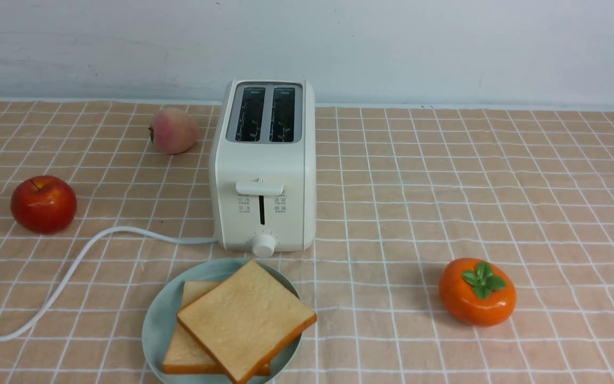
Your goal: Take toasted bread from bread machine on light coffee tablecloth place on plate.
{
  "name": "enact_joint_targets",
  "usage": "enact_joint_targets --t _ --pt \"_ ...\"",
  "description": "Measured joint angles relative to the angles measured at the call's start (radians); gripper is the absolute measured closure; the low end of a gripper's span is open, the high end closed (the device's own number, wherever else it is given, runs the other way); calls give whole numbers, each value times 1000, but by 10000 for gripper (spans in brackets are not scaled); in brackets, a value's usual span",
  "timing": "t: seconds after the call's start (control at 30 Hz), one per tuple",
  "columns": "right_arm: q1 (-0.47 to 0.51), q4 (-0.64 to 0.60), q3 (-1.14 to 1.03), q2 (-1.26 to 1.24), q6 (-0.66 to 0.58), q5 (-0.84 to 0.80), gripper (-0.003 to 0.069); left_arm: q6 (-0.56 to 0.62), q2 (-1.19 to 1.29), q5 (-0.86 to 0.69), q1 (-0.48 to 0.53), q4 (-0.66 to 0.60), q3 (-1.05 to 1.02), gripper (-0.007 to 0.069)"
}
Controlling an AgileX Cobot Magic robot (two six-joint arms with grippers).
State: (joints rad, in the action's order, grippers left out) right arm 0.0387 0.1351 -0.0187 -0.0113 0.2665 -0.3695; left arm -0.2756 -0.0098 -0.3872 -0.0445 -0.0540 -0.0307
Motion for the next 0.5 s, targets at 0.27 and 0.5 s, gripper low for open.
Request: enact_joint_targets --t 0.27,0.5 --pt "0 0 0 0 -2 0 480 0 0 0 0 0 0 499" --pt "0 0 0 0 -2 0 479 0 0 0 0 0 0 494"
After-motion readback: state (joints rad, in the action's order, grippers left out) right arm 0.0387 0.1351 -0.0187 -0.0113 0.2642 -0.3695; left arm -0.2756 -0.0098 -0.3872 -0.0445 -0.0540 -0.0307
